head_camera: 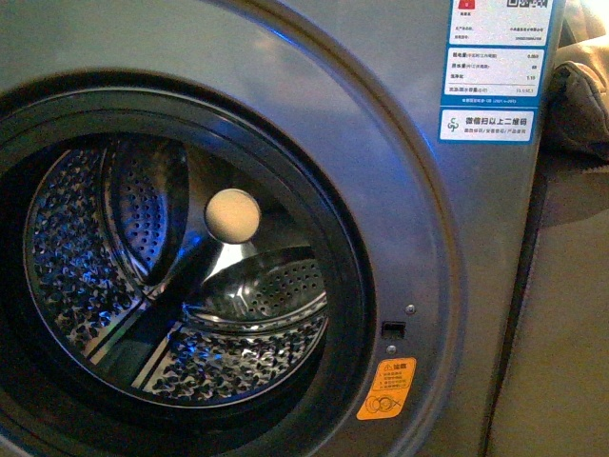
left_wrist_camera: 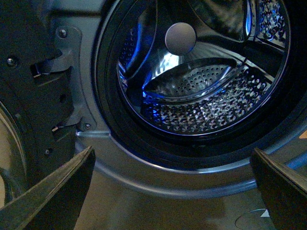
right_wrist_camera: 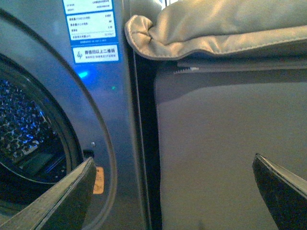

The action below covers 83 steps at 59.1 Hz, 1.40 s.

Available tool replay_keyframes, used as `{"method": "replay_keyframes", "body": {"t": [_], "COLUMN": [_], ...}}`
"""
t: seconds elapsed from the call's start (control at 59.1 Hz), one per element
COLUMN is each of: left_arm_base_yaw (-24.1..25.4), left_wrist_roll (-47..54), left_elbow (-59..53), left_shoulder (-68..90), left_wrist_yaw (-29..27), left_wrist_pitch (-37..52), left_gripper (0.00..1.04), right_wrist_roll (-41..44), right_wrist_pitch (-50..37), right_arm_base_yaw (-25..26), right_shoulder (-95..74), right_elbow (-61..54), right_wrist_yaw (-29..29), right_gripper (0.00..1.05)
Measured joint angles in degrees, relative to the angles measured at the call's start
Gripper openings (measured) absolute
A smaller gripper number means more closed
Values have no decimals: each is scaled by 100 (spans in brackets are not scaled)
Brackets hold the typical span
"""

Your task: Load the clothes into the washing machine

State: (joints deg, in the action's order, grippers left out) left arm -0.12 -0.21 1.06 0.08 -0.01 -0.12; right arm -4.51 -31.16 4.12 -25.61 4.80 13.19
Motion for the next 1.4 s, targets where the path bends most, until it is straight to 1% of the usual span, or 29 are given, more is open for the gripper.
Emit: {"method": "replay_keyframes", "body": {"t": [0.152, 0.254, 0.355, 0.508, 0.541, 0.592, 0.626, 0.711, 0.744, 0.846, 0.897, 1.032, 1.133, 1.201, 1.269, 1.404], "left_arm_base_yaw": [0, 0, 0, 0, 0, 0, 0, 0, 0, 0, 0, 0, 0, 0, 0, 0], "left_wrist_roll": [0, 0, 0, 0, 0, 0, 0, 0, 0, 0, 0, 0, 0, 0, 0, 0], "left_elbow": [0, 0, 0, 0, 0, 0, 0, 0, 0, 0, 0, 0, 0, 0, 0, 0], "left_shoulder": [0, 0, 0, 0, 0, 0, 0, 0, 0, 0, 0, 0, 0, 0, 0, 0], "left_wrist_yaw": [0, 0, 0, 0, 0, 0, 0, 0, 0, 0, 0, 0, 0, 0, 0, 0], "left_wrist_pitch": [0, 0, 0, 0, 0, 0, 0, 0, 0, 0, 0, 0, 0, 0, 0, 0], "left_gripper": [98, 98, 98, 98, 98, 98, 98, 98, 98, 98, 98, 98, 98, 98, 98, 98], "right_wrist_roll": [-138, -229, -398, -955, -1123, -1294, -1471, -1644, -1666, -1545, -1425, -1045, -686, -396, -85, 321], "right_wrist_pitch": [-420, -487, -481, -42, 109, 339, 680, 1447, 1915, 2933, 3263, 3388, 3401, 3425, 3571, 3491], "right_arm_base_yaw": [234, 588, 1174, 2243, 2564, 2892, 3224, 3777, 4072, 4776, 5136, 5960, 6323, 6439, 6443, 6341], "right_shoulder": [-1082, -1823, -2546, -3285, -3414, -3510, -3591, -3698, -3751, -3934, -4083, -4693, -5298, -5866, -6592, -7816], "right_elbow": [658, 1228, 1886, 2745, 2942, 3139, 3357, 3722, 3893, 4214, 4325, 4527, 4642, 4721, 4872, 5066], "right_wrist_yaw": [74, 286, 527, 1150, 1320, 1480, 1633, 1886, 1965, 1731, 1574, 1335, 1163, 1093, 1071, 994], "right_gripper": [97, 97, 97, 97, 97, 97, 97, 97, 97, 97, 97, 97, 97, 97, 97, 97]}}
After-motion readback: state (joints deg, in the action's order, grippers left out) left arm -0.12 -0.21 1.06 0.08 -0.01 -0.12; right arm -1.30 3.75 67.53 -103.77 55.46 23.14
